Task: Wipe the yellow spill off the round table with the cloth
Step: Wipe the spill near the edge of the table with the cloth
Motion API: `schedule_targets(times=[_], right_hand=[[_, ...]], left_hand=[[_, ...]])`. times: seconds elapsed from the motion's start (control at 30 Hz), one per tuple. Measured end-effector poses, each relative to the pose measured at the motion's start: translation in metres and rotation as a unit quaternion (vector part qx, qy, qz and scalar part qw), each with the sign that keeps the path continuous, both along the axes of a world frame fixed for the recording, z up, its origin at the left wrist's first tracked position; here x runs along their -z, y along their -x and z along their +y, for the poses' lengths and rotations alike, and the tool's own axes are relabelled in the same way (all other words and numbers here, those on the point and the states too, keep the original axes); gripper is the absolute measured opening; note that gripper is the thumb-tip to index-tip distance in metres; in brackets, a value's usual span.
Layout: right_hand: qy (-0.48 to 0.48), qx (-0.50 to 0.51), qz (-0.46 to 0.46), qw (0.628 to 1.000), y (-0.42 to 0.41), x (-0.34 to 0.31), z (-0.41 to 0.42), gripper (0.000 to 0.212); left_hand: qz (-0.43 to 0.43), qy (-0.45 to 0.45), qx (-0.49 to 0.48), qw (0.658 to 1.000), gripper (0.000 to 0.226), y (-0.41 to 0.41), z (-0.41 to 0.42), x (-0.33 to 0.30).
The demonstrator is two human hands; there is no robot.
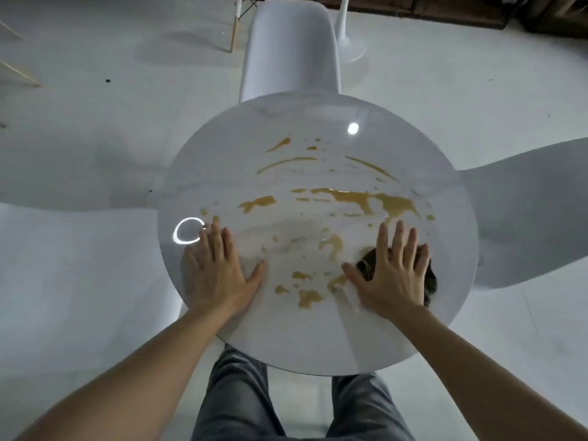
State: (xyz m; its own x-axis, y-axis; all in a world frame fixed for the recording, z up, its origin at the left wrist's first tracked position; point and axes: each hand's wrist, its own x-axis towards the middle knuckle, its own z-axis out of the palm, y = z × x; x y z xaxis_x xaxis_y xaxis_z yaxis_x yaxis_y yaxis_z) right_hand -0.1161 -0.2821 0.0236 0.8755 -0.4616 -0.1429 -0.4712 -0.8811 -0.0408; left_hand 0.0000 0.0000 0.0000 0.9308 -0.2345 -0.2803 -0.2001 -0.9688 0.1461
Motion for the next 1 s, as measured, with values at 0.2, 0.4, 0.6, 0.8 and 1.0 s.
schedule_targets(times=[0.2, 0.4, 0.6, 0.8, 1.0], right_hand=[[0.0, 0.092, 0.059, 0.994, 0.026, 0.011, -0.017, 0.116], [-0.02, 0.117, 0.066, 0.991, 0.045, 0.021, -0.015, 0.109], [-0.017, 0.149, 0.073, 0.986, 0.026, 0.019, -0.023, 0.105], [-0.001, 0.135, 0.071, 0.988, -0.002, 0.019, -0.044, 0.099], [0.002, 0.134, 0.058, 0.989, -0.042, 0.019, -0.07, 0.097]], left_hand=[[-0.062, -0.009, -0.027, 0.998, 0.113, 0.002, 0.002, 0.013], [-0.081, -0.008, -0.024, 0.996, 0.112, 0.004, 0.002, 0.016], [-0.085, -0.011, -0.021, 0.996, 0.11, 0.0, -0.001, 0.02], [-0.105, -0.021, -0.016, 0.994, 0.107, -0.002, 0.0, 0.023], [-0.121, -0.015, -0.025, 0.992, 0.104, 0.0, 0.0, 0.024]])
